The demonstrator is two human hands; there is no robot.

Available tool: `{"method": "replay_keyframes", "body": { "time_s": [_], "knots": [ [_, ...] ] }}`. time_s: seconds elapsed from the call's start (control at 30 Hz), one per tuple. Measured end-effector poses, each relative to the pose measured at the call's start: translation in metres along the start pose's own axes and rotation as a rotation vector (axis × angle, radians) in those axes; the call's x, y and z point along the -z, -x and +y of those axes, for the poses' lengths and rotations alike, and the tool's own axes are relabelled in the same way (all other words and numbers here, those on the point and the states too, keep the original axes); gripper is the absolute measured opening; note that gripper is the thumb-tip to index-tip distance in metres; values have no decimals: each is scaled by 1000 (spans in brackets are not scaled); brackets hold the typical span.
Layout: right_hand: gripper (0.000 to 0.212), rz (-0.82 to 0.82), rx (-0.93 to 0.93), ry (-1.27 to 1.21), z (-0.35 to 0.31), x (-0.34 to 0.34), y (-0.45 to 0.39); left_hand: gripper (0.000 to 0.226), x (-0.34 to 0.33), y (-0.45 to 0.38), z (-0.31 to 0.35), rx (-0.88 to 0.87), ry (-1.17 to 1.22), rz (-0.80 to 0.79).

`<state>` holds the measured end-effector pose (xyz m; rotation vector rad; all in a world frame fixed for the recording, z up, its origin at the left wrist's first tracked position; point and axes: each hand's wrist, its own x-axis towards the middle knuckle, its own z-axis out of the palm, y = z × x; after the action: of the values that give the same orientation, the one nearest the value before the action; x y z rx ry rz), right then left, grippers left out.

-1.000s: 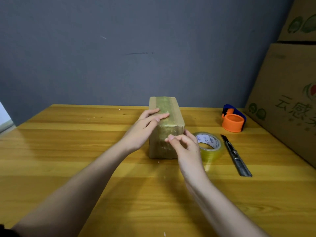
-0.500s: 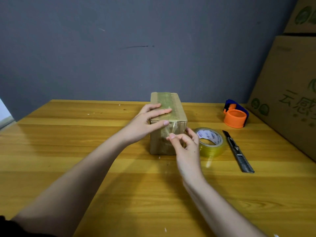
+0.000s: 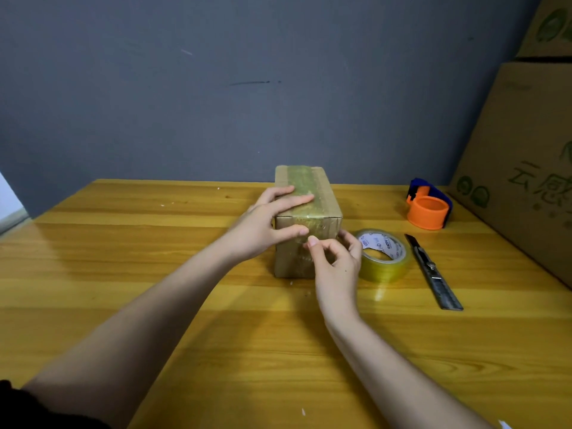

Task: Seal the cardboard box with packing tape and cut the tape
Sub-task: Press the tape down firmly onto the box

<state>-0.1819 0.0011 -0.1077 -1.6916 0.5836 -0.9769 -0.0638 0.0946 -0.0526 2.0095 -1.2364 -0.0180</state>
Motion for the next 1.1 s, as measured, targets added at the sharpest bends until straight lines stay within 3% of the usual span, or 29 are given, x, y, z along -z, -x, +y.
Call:
{"method": "replay_keyframes", "body": {
  "time_s": [0.37,0.57,0.73,0.83,0.93,1.1],
  "knots": [
    [21,53,34,133,-2,-1,-1,70,3,2,3,-13,-140,-12],
    [33,-82,16,242,2,16,-3,73,4,4,6,-7,-194,-17],
    [44,49,287,176,-15,32,-18,76,3,3,4,-5,-173,-17],
    [53,-147,390,198,-29,28,-39,77,3,2,3,-10,-167,-13],
    [45,-334,438,315,-30,25,-58,78,4,2,1,-6,-164,-18],
    [44,-358,523,369,-21,31,-72,80,4,1,-1,0,-176,-29]
  ]
}}
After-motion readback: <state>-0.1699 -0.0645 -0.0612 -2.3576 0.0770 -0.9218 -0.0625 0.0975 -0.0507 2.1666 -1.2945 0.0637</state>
